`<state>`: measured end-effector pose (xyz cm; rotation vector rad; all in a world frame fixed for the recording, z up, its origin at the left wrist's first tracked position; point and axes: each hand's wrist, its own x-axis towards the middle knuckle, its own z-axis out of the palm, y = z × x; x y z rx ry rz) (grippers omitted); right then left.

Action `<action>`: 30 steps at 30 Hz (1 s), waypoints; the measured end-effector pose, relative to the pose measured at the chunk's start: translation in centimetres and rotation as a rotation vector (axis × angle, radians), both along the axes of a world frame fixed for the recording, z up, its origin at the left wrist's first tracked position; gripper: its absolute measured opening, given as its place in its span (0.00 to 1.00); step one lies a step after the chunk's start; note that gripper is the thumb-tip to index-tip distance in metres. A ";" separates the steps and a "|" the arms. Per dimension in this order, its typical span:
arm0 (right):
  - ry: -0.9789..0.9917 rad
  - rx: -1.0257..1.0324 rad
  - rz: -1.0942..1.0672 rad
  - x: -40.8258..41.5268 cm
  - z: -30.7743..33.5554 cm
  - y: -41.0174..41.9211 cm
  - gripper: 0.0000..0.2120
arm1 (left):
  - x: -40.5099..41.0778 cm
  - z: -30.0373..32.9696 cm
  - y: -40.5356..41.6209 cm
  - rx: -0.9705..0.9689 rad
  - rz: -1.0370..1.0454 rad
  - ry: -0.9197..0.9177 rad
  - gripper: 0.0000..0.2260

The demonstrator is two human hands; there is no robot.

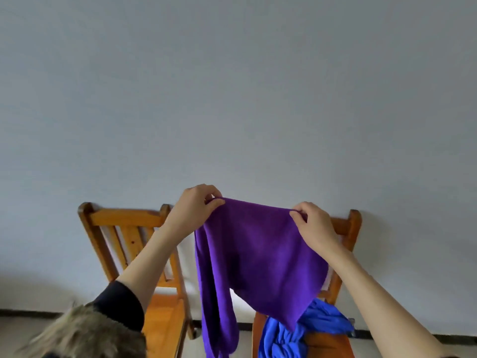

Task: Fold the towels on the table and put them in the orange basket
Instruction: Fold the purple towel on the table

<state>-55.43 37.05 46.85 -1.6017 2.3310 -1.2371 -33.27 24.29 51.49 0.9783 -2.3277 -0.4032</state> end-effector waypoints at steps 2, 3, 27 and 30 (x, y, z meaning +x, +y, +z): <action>0.018 -0.031 0.079 3.4 0.7 -2.4 0.06 | 4.4 -0.7 -0.7 -0.003 0.105 -0.038 0.07; 0.037 -0.038 0.122 5.2 1.0 -3.6 0.06 | 6.8 -1.2 -1.0 0.008 0.166 -0.044 0.07; 0.034 -0.173 0.755 59.0 0.0 -23.6 0.07 | 63.9 -7.5 4.9 -0.013 1.378 0.147 0.09; 0.056 -0.168 0.832 64.8 -1.0 -26.0 0.08 | 68.6 -8.3 5.6 -0.004 1.512 0.128 0.09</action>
